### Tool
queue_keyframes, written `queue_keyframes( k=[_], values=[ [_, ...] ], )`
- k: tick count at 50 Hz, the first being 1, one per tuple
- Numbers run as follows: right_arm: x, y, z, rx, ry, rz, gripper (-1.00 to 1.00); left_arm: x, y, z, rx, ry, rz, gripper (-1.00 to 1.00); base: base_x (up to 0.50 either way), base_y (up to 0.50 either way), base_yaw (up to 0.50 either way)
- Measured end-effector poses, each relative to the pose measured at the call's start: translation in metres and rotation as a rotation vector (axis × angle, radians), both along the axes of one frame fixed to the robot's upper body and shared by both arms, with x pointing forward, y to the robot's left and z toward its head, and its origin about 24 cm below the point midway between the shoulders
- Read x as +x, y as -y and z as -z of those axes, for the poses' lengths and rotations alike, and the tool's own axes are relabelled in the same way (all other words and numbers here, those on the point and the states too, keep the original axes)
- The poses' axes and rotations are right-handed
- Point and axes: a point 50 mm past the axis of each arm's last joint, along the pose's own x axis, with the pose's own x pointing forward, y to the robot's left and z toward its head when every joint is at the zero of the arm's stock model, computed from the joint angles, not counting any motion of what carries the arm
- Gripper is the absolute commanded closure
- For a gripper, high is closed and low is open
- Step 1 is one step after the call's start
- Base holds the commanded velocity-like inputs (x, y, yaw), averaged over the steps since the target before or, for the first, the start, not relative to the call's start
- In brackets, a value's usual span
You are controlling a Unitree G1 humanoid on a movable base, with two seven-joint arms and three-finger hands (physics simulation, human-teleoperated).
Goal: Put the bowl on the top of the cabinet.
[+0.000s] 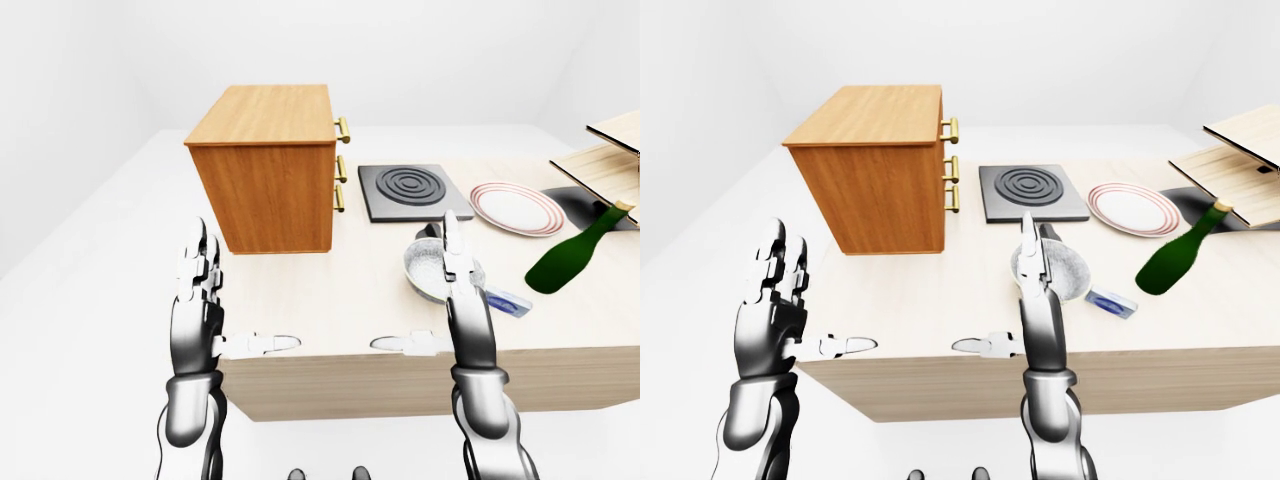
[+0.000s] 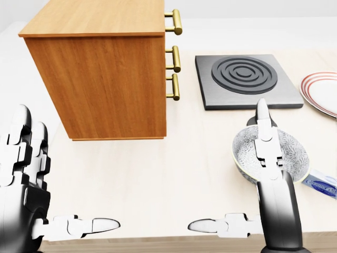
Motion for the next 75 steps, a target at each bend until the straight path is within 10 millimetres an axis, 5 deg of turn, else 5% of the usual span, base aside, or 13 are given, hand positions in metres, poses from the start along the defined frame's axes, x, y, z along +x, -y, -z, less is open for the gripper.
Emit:
queue_keyframes(
  k=[31, 75],
  values=[
    [0.0007, -0.0015, 0.0031, 0.005, -0.018, -0.018, -1.0, 0.0006, 0.0007, 0.002, 0.002, -0.009, 0.006, -1.0, 0.01, 0.24, 0.0],
    [0.0023, -0.0017, 0.0056, 0.008, -0.031, -0.025, -1.0, 0.0016, 0.0021, 0.0033, 0.004, -0.015, 0.014, -1.0, 0.35, 0.0, 0.0]
  ],
)
